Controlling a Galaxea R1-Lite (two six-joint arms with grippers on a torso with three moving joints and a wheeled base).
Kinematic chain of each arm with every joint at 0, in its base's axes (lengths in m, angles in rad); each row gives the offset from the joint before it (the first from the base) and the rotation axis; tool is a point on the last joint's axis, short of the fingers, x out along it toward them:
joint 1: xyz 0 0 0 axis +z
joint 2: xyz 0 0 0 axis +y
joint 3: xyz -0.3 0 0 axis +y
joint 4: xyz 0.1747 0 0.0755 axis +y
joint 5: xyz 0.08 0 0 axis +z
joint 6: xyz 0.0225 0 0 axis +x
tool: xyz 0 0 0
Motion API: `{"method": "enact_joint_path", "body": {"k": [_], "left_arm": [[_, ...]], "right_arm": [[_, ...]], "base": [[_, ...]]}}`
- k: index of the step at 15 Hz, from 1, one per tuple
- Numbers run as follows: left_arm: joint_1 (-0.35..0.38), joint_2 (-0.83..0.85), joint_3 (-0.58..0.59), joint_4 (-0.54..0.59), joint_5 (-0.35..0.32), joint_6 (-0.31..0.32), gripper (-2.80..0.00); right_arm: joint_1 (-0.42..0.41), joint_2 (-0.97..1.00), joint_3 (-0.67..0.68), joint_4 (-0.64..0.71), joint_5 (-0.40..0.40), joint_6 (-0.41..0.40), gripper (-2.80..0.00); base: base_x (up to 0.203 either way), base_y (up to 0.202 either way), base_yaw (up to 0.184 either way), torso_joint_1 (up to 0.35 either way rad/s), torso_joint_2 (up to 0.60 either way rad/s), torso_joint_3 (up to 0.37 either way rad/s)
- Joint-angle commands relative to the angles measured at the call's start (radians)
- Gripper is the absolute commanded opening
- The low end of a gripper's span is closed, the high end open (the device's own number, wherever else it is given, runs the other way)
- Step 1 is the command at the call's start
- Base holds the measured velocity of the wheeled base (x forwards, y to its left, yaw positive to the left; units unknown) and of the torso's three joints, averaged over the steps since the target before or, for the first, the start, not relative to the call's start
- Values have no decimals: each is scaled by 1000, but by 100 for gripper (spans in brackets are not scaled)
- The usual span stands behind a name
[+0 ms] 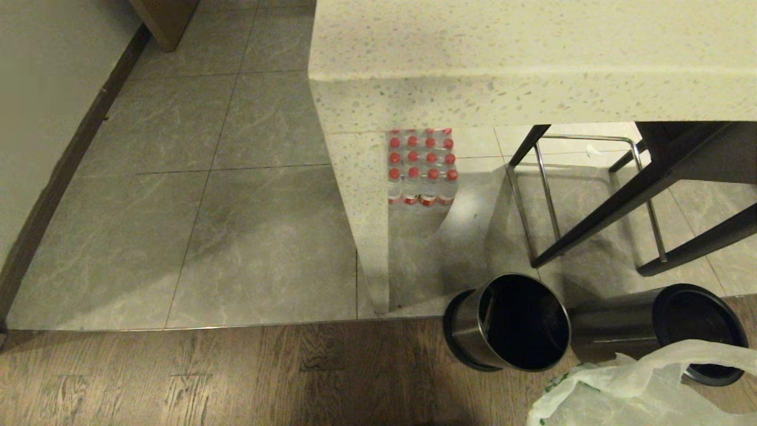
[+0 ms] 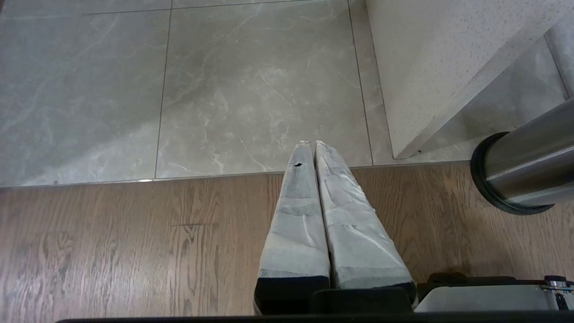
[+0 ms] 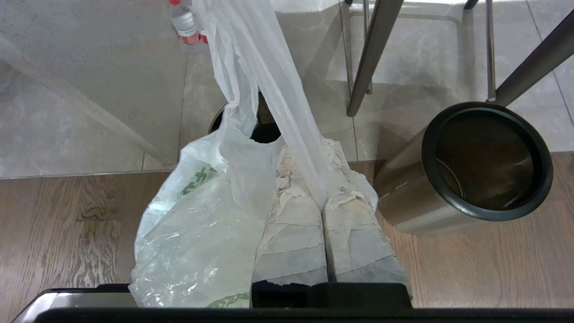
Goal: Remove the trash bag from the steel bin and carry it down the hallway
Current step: Put the trash bag at the door
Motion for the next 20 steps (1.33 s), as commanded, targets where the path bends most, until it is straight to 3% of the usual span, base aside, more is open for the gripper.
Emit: {"method": "enact_joint_path", "body": {"k": [1,8,20], "left_arm": [[0,0,0,0,1,0,-280],[0,0,1,0,1,-4,-280],[0,1,2,0,1,-6,-280]], "right_arm": [[0,3,12,1,0,0,-280],[0,3,12,0,0,0,-280],[0,3,12,0,0,0,-280]], "base": [[0,0,0,0,0,0],[0,0,0,0,0,12],[0,0,0,2,2,189]]}}
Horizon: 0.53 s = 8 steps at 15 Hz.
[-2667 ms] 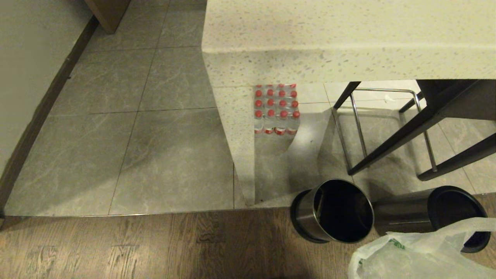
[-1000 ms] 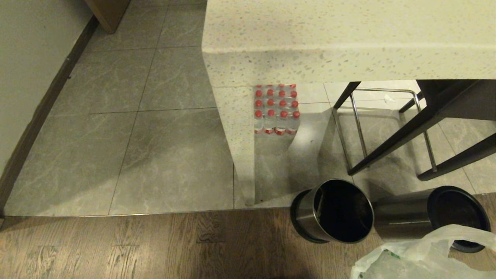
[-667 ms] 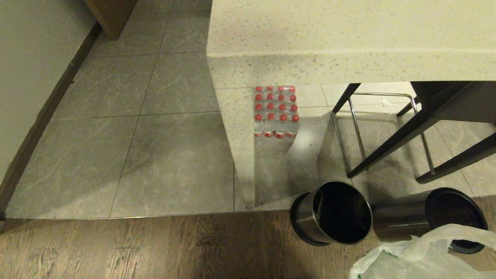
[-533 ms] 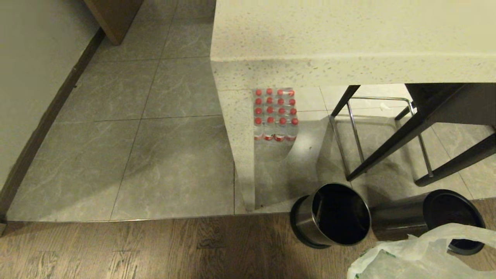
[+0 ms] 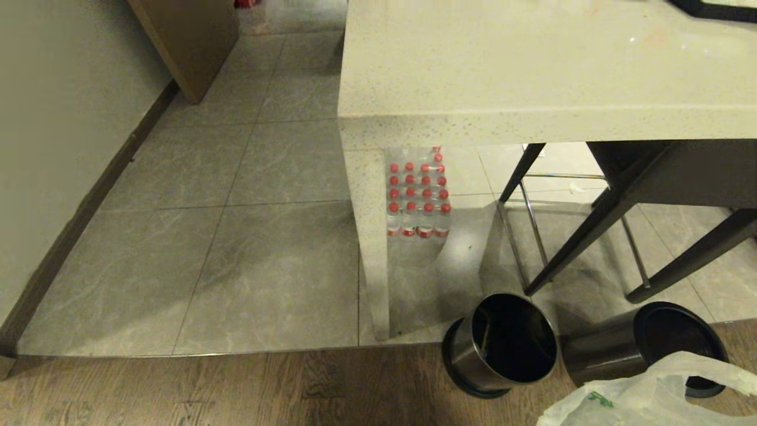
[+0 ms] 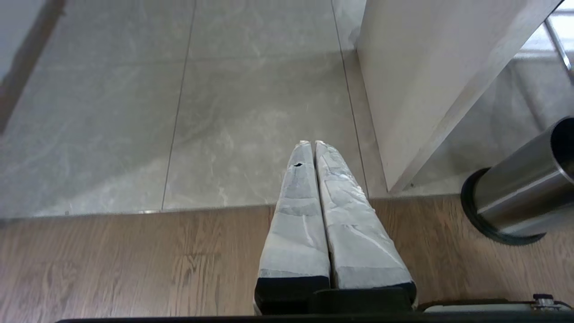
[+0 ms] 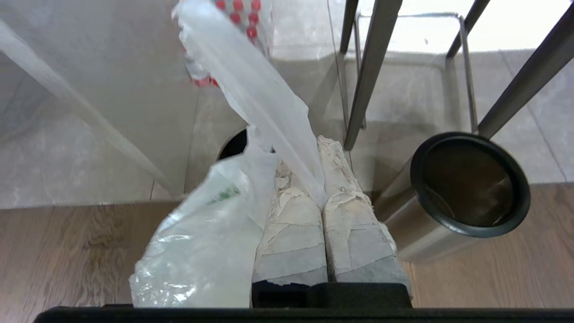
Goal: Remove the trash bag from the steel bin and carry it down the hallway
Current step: Put the trash bag at the door
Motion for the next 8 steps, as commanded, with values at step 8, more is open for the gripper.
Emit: {"method": "enact_joint_path", "body": {"k": [8], "left_arm": [[0,0,1,0,0,-1,-280]], "right_arm": [[0,2,12,0,1,0,-280]], "base": [[0,0,0,2,1,201]]}}
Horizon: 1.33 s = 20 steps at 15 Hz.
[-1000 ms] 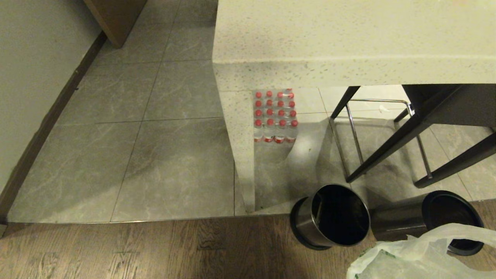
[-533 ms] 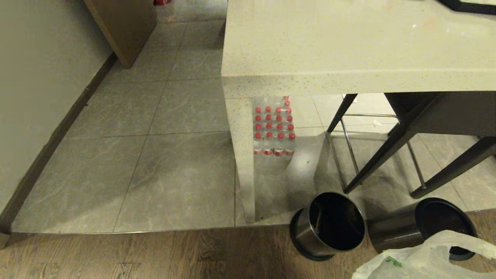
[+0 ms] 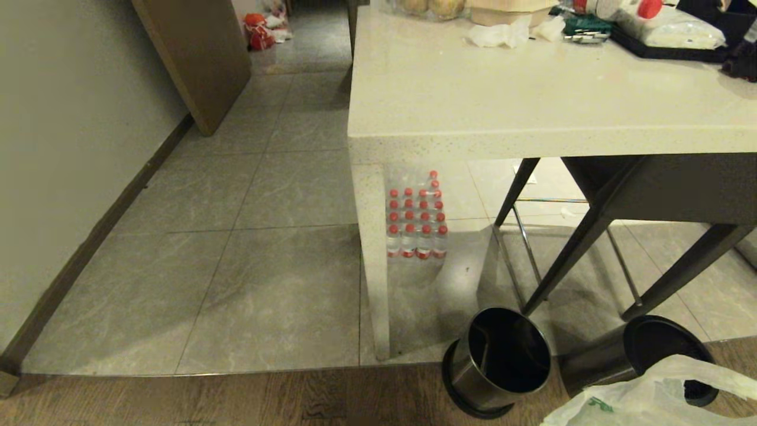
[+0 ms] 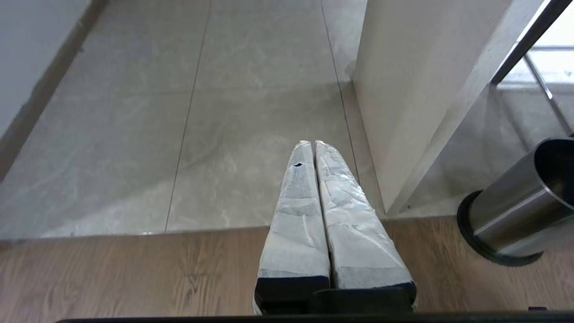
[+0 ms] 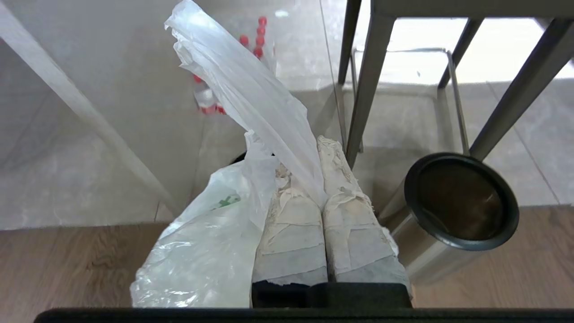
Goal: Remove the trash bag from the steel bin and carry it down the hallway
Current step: Put the trash bag at the door
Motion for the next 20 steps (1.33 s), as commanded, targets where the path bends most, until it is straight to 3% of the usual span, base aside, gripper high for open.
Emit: {"method": "enact_joint_path", "body": {"k": [1,20], "left_arm": [[0,0,1,0,1,1,-280],[0,0,2,0,1,0,-280]], "right_arm": [[0,2,12,0,1,0,-280],[0,2,12,0,1,0,-280]], "base": [[0,0,0,6,2,203],[0,0,0,2,2,204]]}}
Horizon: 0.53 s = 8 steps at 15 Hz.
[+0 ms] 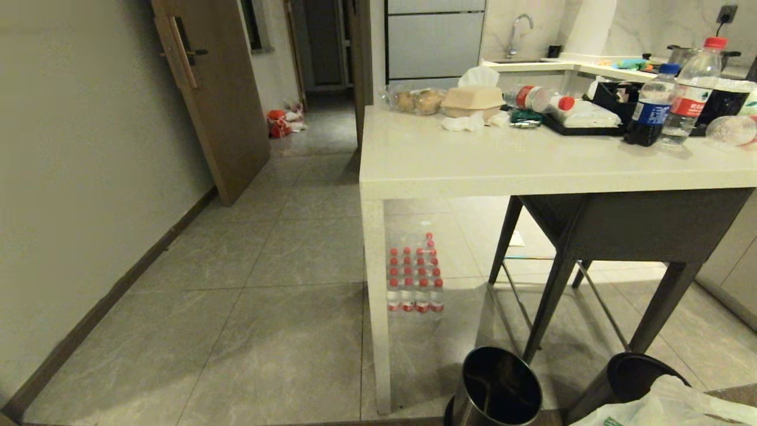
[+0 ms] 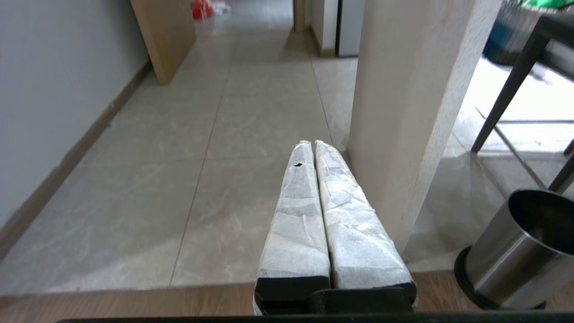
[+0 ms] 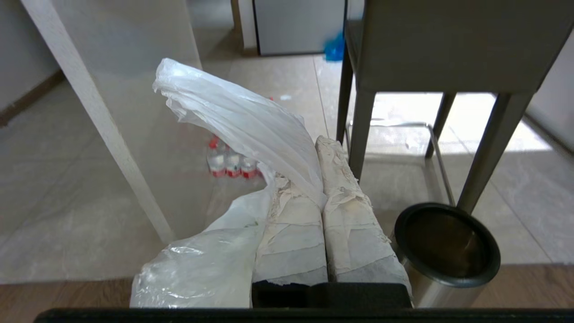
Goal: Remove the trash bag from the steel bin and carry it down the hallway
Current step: Put the trash bag at the door
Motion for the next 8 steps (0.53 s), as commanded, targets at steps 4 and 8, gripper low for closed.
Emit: {"method": "enact_joint_path", "body": {"k": [4,8], "left_arm": [[0,2,0,0,1,6,-280],[0,0,0,0,1,3,-280]], "right_arm": [[0,2,12,0,1,0,-280],[0,2,12,0,1,0,-280]], "base": [[0,0,0,2,3,105],[0,0,0,0,0,0]]}}
